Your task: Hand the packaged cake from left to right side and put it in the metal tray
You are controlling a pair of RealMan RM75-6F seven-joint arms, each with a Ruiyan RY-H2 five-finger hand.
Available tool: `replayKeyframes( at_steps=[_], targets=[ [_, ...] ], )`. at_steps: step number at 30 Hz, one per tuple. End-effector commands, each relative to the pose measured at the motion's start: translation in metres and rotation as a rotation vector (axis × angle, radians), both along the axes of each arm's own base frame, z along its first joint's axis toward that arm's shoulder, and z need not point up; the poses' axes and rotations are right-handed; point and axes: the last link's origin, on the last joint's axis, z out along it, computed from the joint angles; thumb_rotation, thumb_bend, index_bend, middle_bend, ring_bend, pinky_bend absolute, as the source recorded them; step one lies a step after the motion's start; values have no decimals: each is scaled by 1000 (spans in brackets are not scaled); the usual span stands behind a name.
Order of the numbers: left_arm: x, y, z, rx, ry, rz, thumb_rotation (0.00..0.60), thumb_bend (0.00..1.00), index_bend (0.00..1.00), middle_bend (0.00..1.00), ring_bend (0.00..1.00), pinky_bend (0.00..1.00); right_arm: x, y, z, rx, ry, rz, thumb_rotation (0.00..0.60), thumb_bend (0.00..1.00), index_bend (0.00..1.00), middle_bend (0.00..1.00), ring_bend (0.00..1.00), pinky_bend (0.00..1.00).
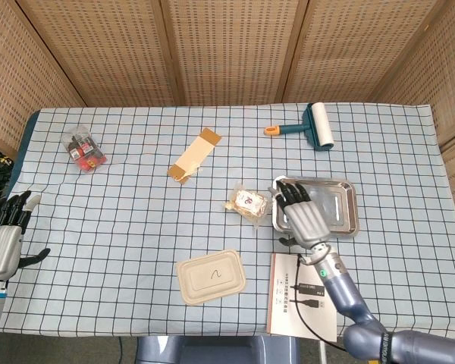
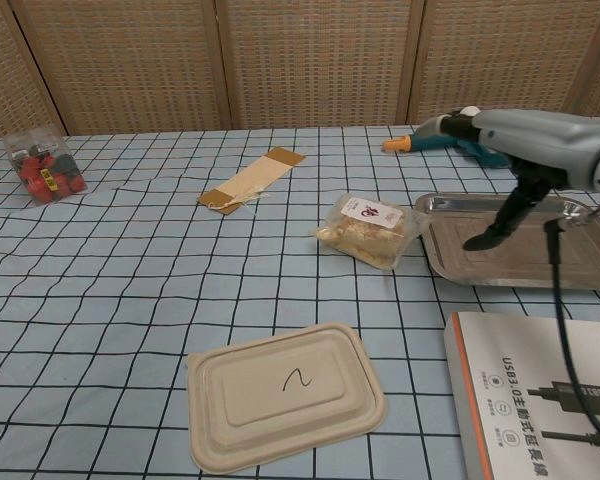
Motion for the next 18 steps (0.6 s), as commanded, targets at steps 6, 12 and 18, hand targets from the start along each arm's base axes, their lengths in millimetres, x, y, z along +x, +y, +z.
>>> replayKeyframes(
  at_steps=[6,12,18],
  targets=[
    [-3,4,-1,-33,-22,1,600,8,0,0,0,0,55,-36,-65,89,21,-26,600,128,0,0,0,0],
    [-3,6,-4,-67,-40,-4,600,9,0,0,0,0,54,-53,-86,98,66,-75,600,128,0,0,0,0],
    [-5,9,-6,-93,-57,-6,600,8,0,0,0,0,45,-64,-97,102,111,-131,600,127,0,0,0,0]
  ],
)
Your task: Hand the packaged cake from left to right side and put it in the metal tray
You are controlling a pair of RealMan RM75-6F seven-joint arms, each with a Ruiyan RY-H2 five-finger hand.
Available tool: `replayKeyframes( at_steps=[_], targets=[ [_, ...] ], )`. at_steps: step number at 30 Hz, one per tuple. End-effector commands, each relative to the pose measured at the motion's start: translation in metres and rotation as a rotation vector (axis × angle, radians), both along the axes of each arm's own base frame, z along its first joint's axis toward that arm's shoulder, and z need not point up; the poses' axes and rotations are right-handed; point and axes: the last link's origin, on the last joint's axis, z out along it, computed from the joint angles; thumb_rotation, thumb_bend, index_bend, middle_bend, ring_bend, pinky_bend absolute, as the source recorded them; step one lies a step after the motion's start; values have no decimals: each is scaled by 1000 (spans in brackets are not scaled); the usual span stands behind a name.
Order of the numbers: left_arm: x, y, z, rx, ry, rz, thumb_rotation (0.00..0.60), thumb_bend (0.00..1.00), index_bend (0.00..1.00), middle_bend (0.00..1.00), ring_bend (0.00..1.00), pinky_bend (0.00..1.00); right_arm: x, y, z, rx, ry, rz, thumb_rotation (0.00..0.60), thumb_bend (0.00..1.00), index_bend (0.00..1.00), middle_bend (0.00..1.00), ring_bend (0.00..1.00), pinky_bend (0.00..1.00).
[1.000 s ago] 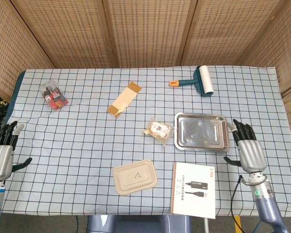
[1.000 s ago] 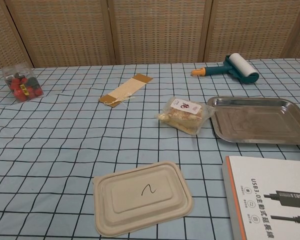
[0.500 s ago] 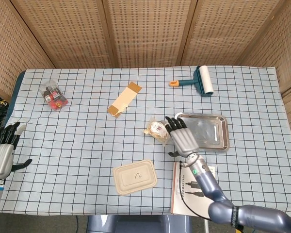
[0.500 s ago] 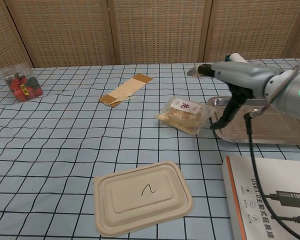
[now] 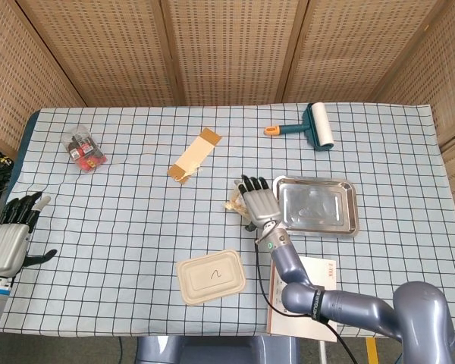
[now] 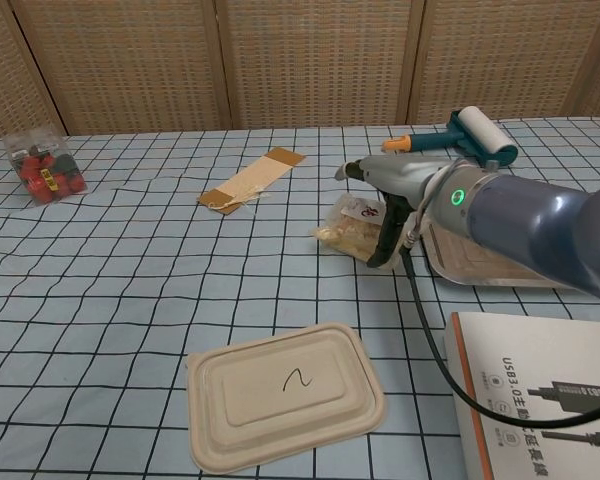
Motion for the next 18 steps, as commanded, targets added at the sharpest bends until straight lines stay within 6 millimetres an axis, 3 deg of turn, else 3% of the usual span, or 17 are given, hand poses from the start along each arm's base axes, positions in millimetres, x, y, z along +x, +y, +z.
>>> replayKeyframes(
  at_steps=[1,5,7,12,15,18],
  targets=[
    [-1,2,-1,-13,-4,4,600,8,0,0,0,0,0,-3,-10,21,19,-27,600,127,0,0,0,0],
    [0,3,-2,-12,-7,-2,600,9,0,0,0,0,-1,-4,-14,10,37,-23,600,128,36,0,0,6],
    [-1,3,-3,-19,-7,0,600,10,0,0,0,0,-1,-3,-17,-2,44,-21,600,131,123,42,26,70],
    [-1,5,-5,-26,-6,5,600,15,0,0,0,0,-1,1,-24,-21,76,11,600,149,428,387,397,426],
    [-1,4,-4,-25,-9,4,600,17,0,0,0,0,-1,4,-26,-40,82,22,600,156,541,499,525,564],
    [-1,5,-4,-21,-11,4,600,20,0,0,0,0,-1,6,-25,-46,86,31,600,161,570,531,566,589]
  ],
)
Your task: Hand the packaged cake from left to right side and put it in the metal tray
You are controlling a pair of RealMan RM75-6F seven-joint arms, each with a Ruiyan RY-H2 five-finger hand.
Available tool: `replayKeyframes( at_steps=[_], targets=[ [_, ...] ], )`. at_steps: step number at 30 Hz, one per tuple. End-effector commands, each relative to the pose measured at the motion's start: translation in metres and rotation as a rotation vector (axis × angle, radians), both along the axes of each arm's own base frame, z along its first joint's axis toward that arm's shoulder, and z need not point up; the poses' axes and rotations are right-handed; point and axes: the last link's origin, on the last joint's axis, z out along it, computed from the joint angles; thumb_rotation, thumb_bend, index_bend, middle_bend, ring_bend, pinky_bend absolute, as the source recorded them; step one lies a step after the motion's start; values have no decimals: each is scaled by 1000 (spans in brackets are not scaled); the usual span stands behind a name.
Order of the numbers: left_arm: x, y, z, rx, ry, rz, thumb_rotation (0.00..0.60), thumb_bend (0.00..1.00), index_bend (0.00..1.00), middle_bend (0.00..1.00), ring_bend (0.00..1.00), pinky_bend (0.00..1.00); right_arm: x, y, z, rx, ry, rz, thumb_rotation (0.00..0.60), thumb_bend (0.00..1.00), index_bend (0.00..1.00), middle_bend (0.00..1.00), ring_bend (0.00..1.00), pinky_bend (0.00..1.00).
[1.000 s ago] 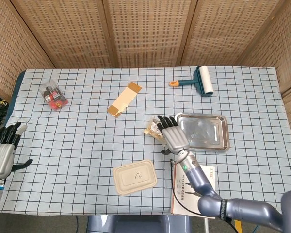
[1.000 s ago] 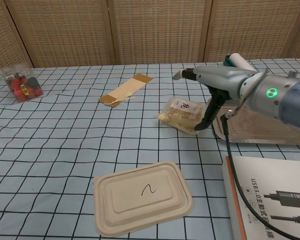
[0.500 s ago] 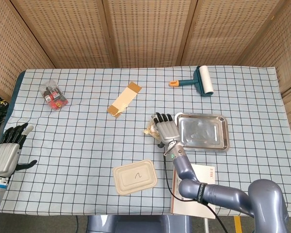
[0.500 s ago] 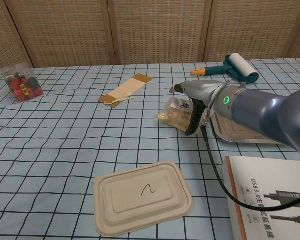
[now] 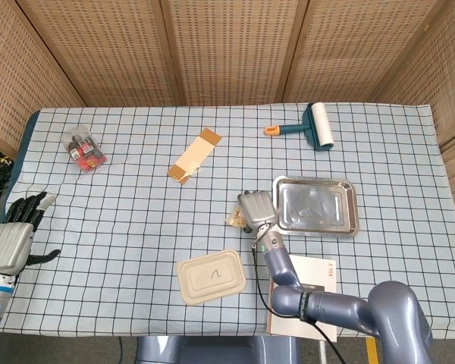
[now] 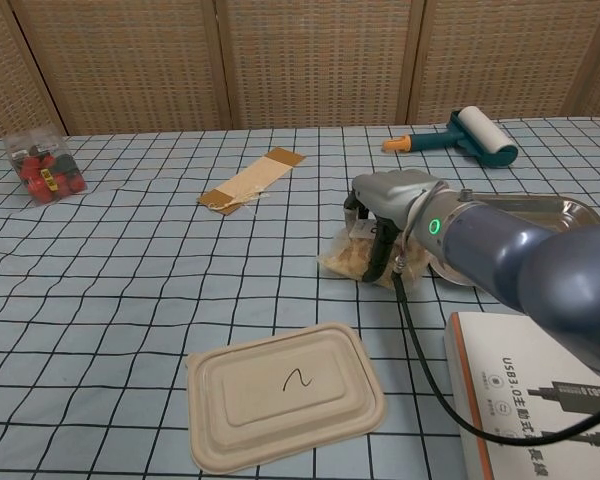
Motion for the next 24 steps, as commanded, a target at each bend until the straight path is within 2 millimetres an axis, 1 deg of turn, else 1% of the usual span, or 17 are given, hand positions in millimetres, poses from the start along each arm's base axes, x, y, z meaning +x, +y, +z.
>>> replayKeyframes(
  at_steps=[1,5,8,11,13,14,15,16,19,22,24],
  targets=[
    [0,0,1,4,-2,-1,600,21,0,0,0,0,1,3,1,-6,7,13,600,163,576,538,573,594],
    [1,-1,1,4,-5,-5,600,22,0,0,0,0,7,6,11,-32,-5,44,600,170,617,577,619,629],
    [1,-1,1,3,-4,-5,600,24,0,0,0,0,14,9,21,-57,-25,83,600,173,624,584,628,634],
    [1,-1,0,1,-3,-4,600,24,0,0,0,0,22,9,35,-91,-31,130,600,172,623,584,628,634],
    [1,-1,0,-3,-3,-3,600,24,0,0,0,0,23,7,43,-121,-12,156,600,173,621,584,628,633],
    [1,-1,0,-5,-3,-1,600,24,0,0,0,0,21,3,52,-157,14,177,600,173,620,584,628,633],
    [1,-2,0,-5,-4,-2,600,24,0,0,0,0,16,-3,64,-203,37,174,600,173,618,583,628,633],
    [1,-2,1,-4,-5,-1,600,24,0,0,0,0,12,-6,72,-221,42,165,600,173,617,582,628,633],
    [1,-2,2,-1,-8,0,600,24,0,0,0,0,0,-11,89,-257,51,137,600,172,608,574,624,631],
    [1,-3,3,0,-11,2,600,24,0,0,0,0,-28,-16,108,-289,70,70,600,170,598,562,615,628],
    [3,-4,3,-3,-14,-4,600,24,0,0,0,0,-55,-16,118,-292,90,3,600,169,595,560,612,627]
  ],
)
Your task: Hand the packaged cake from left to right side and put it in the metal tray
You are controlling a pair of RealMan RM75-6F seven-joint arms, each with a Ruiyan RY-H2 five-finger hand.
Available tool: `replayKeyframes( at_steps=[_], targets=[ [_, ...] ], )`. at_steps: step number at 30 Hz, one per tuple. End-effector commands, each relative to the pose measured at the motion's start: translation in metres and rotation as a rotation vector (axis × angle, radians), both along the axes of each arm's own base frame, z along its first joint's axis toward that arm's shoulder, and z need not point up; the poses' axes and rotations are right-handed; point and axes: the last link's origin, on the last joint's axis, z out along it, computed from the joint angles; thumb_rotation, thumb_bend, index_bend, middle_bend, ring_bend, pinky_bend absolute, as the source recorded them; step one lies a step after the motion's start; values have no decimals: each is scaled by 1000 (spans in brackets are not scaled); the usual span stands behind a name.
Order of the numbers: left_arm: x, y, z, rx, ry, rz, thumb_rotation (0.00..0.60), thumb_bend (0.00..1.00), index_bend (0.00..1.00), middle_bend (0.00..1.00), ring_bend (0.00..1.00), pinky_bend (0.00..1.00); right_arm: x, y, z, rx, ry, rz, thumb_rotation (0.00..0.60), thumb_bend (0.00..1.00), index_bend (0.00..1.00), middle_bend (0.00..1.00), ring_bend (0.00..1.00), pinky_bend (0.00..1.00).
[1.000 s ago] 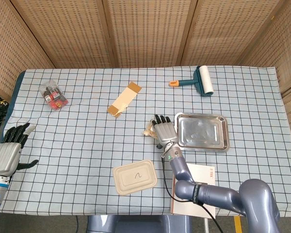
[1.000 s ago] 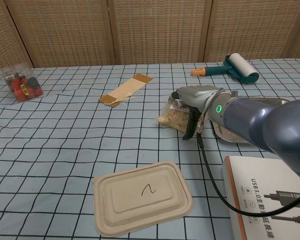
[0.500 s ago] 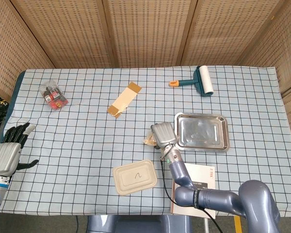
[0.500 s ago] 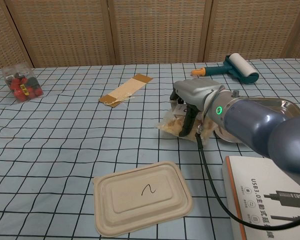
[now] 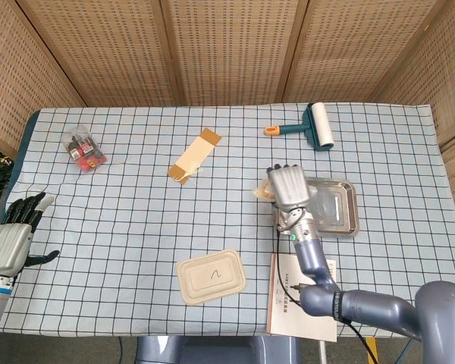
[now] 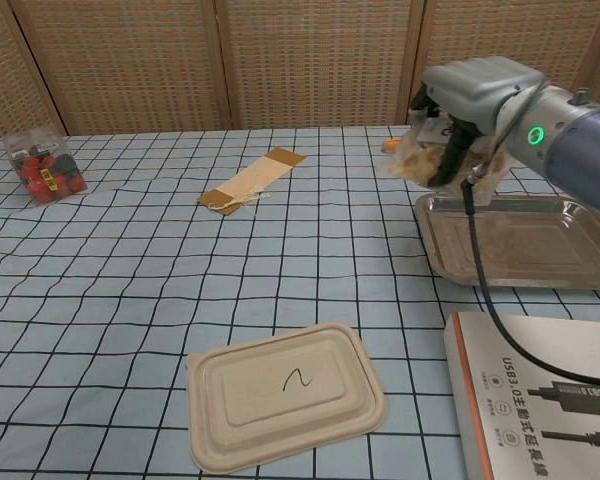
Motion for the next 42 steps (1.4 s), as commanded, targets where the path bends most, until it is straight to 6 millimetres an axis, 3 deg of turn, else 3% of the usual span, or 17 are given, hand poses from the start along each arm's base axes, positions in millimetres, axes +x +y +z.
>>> replayKeyframes(
  at_steps=[1,6,12,17,19,22,25,28,32,37,42],
  targets=[
    [1,-1,0,-2,-3,-6,600,24,0,0,0,0,-41,0,16,-14,8,-106,600,169,595,559,611,627],
    [4,-3,0,-1,-4,-17,600,24,0,0,0,0,-76,7,20,-1,-6,-187,600,169,596,547,601,619],
    [6,-5,-2,-3,4,-26,600,24,0,0,0,0,-94,12,15,14,-12,-204,600,168,596,540,596,607],
    [9,-7,-3,-2,5,-32,600,24,0,0,0,0,-103,7,7,18,-20,-214,600,167,510,432,512,449],
    [9,-7,-4,-5,7,-31,600,24,0,0,0,0,-105,7,4,26,-30,-223,600,166,445,354,437,347],
    [8,-8,-5,-15,15,-21,600,24,0,0,0,0,-108,8,3,49,-34,-225,600,159,313,162,211,109],
    [9,-8,-5,-18,18,-22,600,24,0,0,0,0,-107,10,4,55,-38,-217,600,154,151,14,21,3],
    [11,-10,-4,-13,15,-27,600,24,0,0,0,0,-103,15,7,50,-41,-202,600,152,69,0,0,0],
    [11,-12,0,2,9,-31,600,24,0,0,0,0,-97,27,18,35,-43,-173,600,149,54,0,0,0],
    [9,-13,4,17,6,-26,600,24,0,0,0,0,-95,59,49,0,-29,-122,600,148,52,0,0,0],
    [5,-15,3,56,54,-34,600,24,0,0,0,0,-114,96,78,-60,-26,-89,600,145,55,0,0,0]
  ],
)
